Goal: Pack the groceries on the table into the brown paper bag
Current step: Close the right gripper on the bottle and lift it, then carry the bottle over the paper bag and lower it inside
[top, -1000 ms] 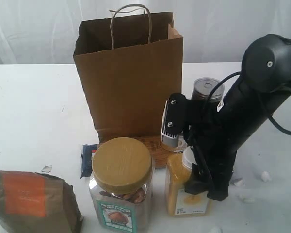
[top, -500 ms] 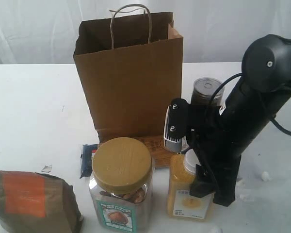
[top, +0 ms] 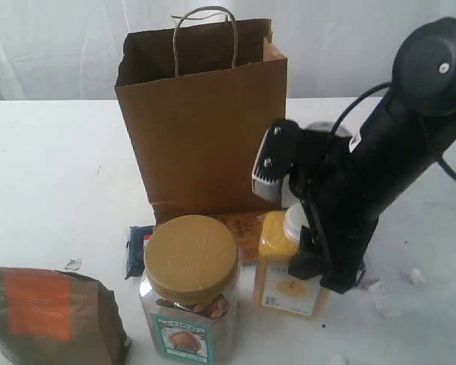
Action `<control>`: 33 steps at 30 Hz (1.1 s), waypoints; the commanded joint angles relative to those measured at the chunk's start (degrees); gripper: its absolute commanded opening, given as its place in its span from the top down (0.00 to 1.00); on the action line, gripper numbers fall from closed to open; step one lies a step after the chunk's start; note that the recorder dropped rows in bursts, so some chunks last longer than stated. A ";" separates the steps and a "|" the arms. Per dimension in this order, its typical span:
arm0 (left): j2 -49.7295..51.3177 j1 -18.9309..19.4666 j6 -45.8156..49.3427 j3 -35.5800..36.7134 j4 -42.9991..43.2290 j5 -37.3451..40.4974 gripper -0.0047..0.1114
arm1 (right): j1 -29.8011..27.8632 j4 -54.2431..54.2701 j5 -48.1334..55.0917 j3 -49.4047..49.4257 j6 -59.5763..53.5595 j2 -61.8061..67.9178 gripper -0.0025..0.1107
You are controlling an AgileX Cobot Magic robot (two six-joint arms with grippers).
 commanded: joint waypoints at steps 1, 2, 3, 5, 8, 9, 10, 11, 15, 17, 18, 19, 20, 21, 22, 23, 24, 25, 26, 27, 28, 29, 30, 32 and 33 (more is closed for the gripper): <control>-0.32 -0.01 -0.32 0.10 -0.58 0.33 0.96 | 0.30 1.24 -0.29 -1.69 5.93 -3.58 0.98; -0.32 -0.01 -0.32 0.10 -0.58 0.33 0.96 | 0.30 1.24 -0.05 -1.57 6.68 -3.73 0.98; -0.32 -0.01 -0.32 0.10 -0.58 0.33 0.96 | 0.30 1.24 0.37 -1.57 7.56 -3.82 0.98; -0.32 -0.01 -0.32 0.10 -0.58 0.33 0.96 | 0.30 1.45 0.39 -1.57 8.36 -4.07 0.98; -0.32 -0.01 -0.32 0.10 -0.58 0.33 0.96 | 0.30 3.22 0.50 -2.52 8.42 -5.60 0.98; -0.32 -0.01 -0.32 0.10 -0.58 0.33 0.96 | 0.30 3.80 0.92 -3.16 8.42 -6.20 0.98; -0.32 -0.01 -0.32 0.10 -0.58 0.33 0.96 | 0.30 4.74 1.56 -4.17 8.53 -7.04 0.98; -0.32 -0.01 -0.32 0.10 -0.58 0.33 0.96 | 0.30 5.60 2.49 -5.35 8.52 -7.83 0.98; -0.32 -0.01 -0.32 0.10 -0.58 0.33 0.96 | 0.30 8.64 6.51 -11.46 9.30 -10.77 0.98; -0.32 -0.01 -0.32 0.10 -0.58 0.33 0.96 | 0.30 10.81 7.74 -15.17 9.80 -11.85 0.98; -0.32 -0.01 -0.32 0.10 -0.58 0.33 0.96 | 0.30 11.98 7.87 -16.67 9.80 -12.31 0.98; -0.32 -0.01 -0.32 0.10 -0.58 0.33 0.96 | 0.30 14.14 7.87 -18.92 9.68 -12.61 0.98; -0.32 -0.01 -0.32 0.10 -0.58 0.33 0.96 | 0.30 15.70 7.65 -20.41 9.68 -12.66 0.98; -0.32 -0.01 -0.32 0.10 -0.58 0.33 0.96 | 0.30 18.14 7.26 -21.92 9.55 -12.66 0.98; -0.32 -0.01 -0.32 0.10 -0.58 0.33 0.96 | 0.30 20.67 6.73 -23.97 8.45 -12.66 0.98; -0.32 -0.01 -0.32 0.10 -0.58 0.33 0.96 | 0.30 23.42 6.08 -25.18 7.29 -12.41 0.98; -0.32 -0.01 -0.32 0.10 -0.58 0.33 0.96 | 0.30 25.84 5.44 -26.20 5.86 -12.15 0.98; -0.32 -0.01 -0.32 0.10 -0.58 0.33 0.96 | 0.30 29.80 4.19 -27.40 3.51 -11.72 0.98; -0.32 -0.01 -0.32 0.10 -0.58 0.33 0.96 | 0.30 32.53 3.21 -28.03 1.99 -11.29 0.98; -0.32 -0.01 -0.32 0.10 -0.58 0.33 0.96 | 0.30 35.22 2.09 -28.68 0.45 -10.92 0.98; -0.32 -0.01 -0.32 0.10 -0.58 0.33 0.96 | 0.30 38.90 0.18 -29.23 -0.82 -9.92 0.98; -0.32 -0.01 -0.32 0.10 -0.58 0.33 0.96 | 0.30 41.28 -1.33 -29.64 -2.09 -9.24 0.98; -0.32 -0.01 -0.32 0.10 -0.58 0.33 0.96 | 0.30 44.12 -3.42 -29.94 -3.13 -8.25 0.98; -0.32 -0.01 -0.32 0.10 -0.58 0.33 0.96 | 0.30 49.54 -7.75 -30.74 -6.10 -6.02 0.98; -0.32 -0.01 -0.32 0.10 -0.58 0.33 0.96 | 0.30 52.39 -9.79 -31.09 -7.41 -4.79 0.98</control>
